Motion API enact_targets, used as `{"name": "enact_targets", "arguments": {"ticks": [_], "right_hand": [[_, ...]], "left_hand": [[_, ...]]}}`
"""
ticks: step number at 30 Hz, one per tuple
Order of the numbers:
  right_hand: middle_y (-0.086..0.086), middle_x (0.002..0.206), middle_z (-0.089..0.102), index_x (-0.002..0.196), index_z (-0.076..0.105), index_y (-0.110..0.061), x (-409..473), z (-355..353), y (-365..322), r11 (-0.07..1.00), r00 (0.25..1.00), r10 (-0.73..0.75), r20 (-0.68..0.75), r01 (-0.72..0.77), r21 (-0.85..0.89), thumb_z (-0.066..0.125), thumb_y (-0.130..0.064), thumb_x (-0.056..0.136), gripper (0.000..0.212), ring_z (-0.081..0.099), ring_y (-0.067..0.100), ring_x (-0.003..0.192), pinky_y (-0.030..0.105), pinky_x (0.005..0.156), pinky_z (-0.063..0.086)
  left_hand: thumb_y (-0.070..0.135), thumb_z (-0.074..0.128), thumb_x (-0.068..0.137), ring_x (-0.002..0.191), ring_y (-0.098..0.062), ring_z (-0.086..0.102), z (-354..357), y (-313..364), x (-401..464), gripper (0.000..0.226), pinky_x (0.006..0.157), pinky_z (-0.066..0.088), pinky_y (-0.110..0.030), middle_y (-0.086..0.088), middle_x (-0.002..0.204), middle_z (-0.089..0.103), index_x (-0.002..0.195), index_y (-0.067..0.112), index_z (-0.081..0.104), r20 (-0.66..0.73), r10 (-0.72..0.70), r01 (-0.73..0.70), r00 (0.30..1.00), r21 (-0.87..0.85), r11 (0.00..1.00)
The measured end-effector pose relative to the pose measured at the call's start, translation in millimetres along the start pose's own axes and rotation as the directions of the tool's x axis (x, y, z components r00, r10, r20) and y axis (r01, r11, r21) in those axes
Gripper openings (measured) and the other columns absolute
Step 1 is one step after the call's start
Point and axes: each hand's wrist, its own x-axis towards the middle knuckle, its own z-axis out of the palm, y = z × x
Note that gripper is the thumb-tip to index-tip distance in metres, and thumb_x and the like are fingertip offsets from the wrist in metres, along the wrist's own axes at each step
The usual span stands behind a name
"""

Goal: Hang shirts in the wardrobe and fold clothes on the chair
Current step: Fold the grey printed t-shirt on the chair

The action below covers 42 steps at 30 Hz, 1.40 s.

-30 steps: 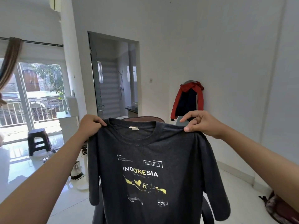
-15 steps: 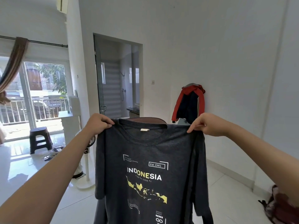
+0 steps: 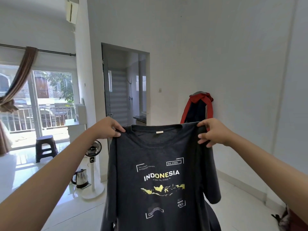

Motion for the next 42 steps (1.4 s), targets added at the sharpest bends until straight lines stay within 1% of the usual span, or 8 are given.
{"name": "enact_targets", "arguments": {"ticks": [5, 8, 11, 23, 28, 33, 39, 42], "right_hand": [[0.009, 0.087, 0.070, 0.112, 0.064, -0.006, -1.5, -15.5, -13.4, 0.999, 0.995, -0.046, -0.090, 0.044, -0.023, 0.068, -0.007, 0.086, 0.026, 0.073, 0.018, 0.073, 0.035, 0.061, 0.060], [0.006, 0.076, 0.067, 0.096, 0.070, -0.003, -9.8, -29.5, -21.7, 0.994, 0.990, -0.101, -0.103, 0.095, -0.063, 0.071, -0.005, 0.083, 0.013, 0.070, 0.019, 0.068, 0.019, 0.047, 0.049], [0.006, 0.077, 0.069, 0.093, 0.071, -0.008, -13.9, -37.0, -20.8, 0.991, 0.992, -0.106, -0.073, 0.099, -0.094, 0.073, -0.007, 0.082, 0.011, 0.071, 0.015, 0.063, 0.025, 0.052, 0.056], [0.012, 0.085, 0.071, 0.087, 0.064, -0.012, -24.2, -13.0, 5.7, 0.974, 0.967, -0.142, -0.212, 0.175, 0.147, 0.073, -0.005, 0.082, 0.012, 0.073, 0.020, 0.069, 0.038, 0.064, 0.059], [0.003, 0.087, 0.067, 0.078, 0.062, -0.013, -30.5, -12.1, 10.8, 0.966, 0.948, -0.259, -0.183, 0.251, -0.061, 0.072, -0.009, 0.084, 0.011, 0.071, 0.018, 0.061, 0.031, 0.053, 0.056], [-0.004, 0.090, 0.049, 0.071, 0.066, -0.020, -33.9, -8.7, 9.3, 0.719, 0.861, -0.508, -0.038, 0.399, -0.569, 0.057, 0.005, 0.083, 0.029, 0.055, 0.017, 0.073, 0.017, 0.060, 0.040], [-0.005, 0.107, 0.057, 0.111, 0.070, -0.021, -33.8, -13.0, 13.7, 0.718, 0.897, -0.442, -0.016, 0.343, -0.606, 0.053, 0.003, 0.088, 0.037, 0.056, 0.014, 0.090, 0.026, 0.080, 0.050], [-0.007, 0.101, 0.056, 0.111, 0.069, -0.021, -36.2, -20.6, 10.7, 0.816, 0.934, -0.351, -0.070, 0.269, -0.511, 0.062, -0.001, 0.087, 0.032, 0.063, 0.013, 0.071, 0.025, 0.067, 0.056]], "left_hand": [[0.003, 0.059, 0.090, 0.072, -0.015, 0.071, 2.3, 11.3, -7.0, 0.015, 0.060, 0.055, -0.026, -0.009, 0.086, 0.070, 0.090, 0.016, 0.068, 0.015, -0.123, 0.122, 0.992, -0.298, 0.947], [0.005, 0.064, 0.087, 0.075, -0.021, 0.068, 2.6, 15.2, -11.5, 0.011, 0.056, 0.050, -0.024, -0.017, 0.093, 0.069, 0.090, 0.014, 0.069, -0.065, -0.113, 0.076, 0.992, -0.414, 0.907], [0.005, 0.069, 0.083, 0.080, -0.024, 0.054, 4.6, 21.2, -15.2, 0.012, 0.061, 0.044, -0.028, -0.014, 0.090, 0.062, 0.091, 0.013, 0.072, -0.074, -0.061, 0.023, 0.995, -0.429, 0.903], [-0.004, 0.068, 0.080, 0.070, -0.007, 0.063, 6.9, 40.4, -26.2, 0.016, 0.063, 0.056, -0.017, -0.004, 0.082, 0.065, 0.083, 0.011, 0.071, -0.238, -0.041, -0.108, 0.971, -0.579, 0.808], [-0.003, 0.068, 0.081, 0.076, -0.011, 0.061, 8.5, 39.9, -27.4, 0.016, 0.068, 0.056, -0.019, -0.005, 0.083, 0.064, 0.085, 0.012, 0.070, -0.230, -0.055, -0.093, 0.972, -0.589, 0.803], [-0.005, 0.066, 0.081, 0.066, -0.002, 0.066, 12.9, 46.6, -26.1, 0.015, 0.057, 0.054, -0.014, -0.002, 0.079, 0.068, 0.087, 0.008, 0.070, -0.222, -0.052, -0.095, 0.974, -0.601, 0.794], [-0.005, 0.066, 0.081, 0.061, 0.004, 0.064, 19.6, 55.6, -17.8, 0.014, 0.054, 0.051, -0.012, 0.001, 0.072, 0.069, 0.090, 0.006, 0.070, -0.205, -0.016, -0.111, 0.979, -0.593, 0.798], [-0.005, 0.067, 0.081, 0.059, 0.003, 0.064, 22.3, 56.3, -13.7, 0.017, 0.053, 0.050, -0.012, 0.010, 0.060, 0.068, 0.083, 0.011, 0.070, -0.189, -0.011, -0.103, 0.982, -0.584, 0.805]]}}
